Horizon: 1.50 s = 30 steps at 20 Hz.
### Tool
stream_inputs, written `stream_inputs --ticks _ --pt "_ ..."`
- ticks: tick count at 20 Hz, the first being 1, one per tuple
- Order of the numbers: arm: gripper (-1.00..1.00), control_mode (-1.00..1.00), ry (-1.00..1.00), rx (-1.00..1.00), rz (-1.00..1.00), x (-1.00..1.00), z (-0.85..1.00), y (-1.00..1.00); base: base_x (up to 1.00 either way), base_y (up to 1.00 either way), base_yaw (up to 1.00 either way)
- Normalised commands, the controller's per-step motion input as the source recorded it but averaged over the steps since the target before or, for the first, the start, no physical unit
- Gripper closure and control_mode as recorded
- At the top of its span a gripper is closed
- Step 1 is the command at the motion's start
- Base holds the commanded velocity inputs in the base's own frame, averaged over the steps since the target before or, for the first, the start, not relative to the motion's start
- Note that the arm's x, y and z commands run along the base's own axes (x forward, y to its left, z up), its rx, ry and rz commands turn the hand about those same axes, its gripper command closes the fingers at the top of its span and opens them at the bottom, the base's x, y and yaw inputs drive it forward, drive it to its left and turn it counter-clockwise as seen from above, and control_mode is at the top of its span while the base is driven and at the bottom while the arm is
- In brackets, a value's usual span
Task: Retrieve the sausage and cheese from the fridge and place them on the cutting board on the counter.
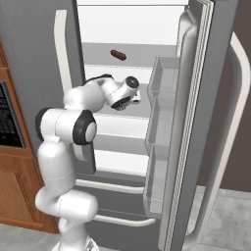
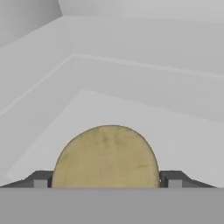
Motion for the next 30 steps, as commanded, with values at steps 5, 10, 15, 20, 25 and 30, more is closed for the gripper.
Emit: stream_inputs --ticks 5,10,15,20,25,30 --pt "1.00 -1.00 -0.03 0.00 0.00 -0.68 0.07 -0.24 0.00 0.00 0.00" --pt "1.00 -1.00 0.00 0.00 0.00 -0.98 0.40 0.43 0.00 0.00 0.00" --pt "1.00 -1.00 -0.05 -0.04 0.00 -0.74 0.82 0.64 0.00 0.00 0.00" --pt "1.00 -1.00 -0.05 -0.12 0.00 -0.99 0.66 0.05 0.00 0.00 0.00" --pt "1.00 -1.00 -0.01 -0.11 -0.03 -1.00 0.78 0.05 0.00 0.00 0.00" --pt "1.00 -1.00 0.00 -0.13 -0.05 -1.00 0.51 -0.03 0.00 0.00 0.00"
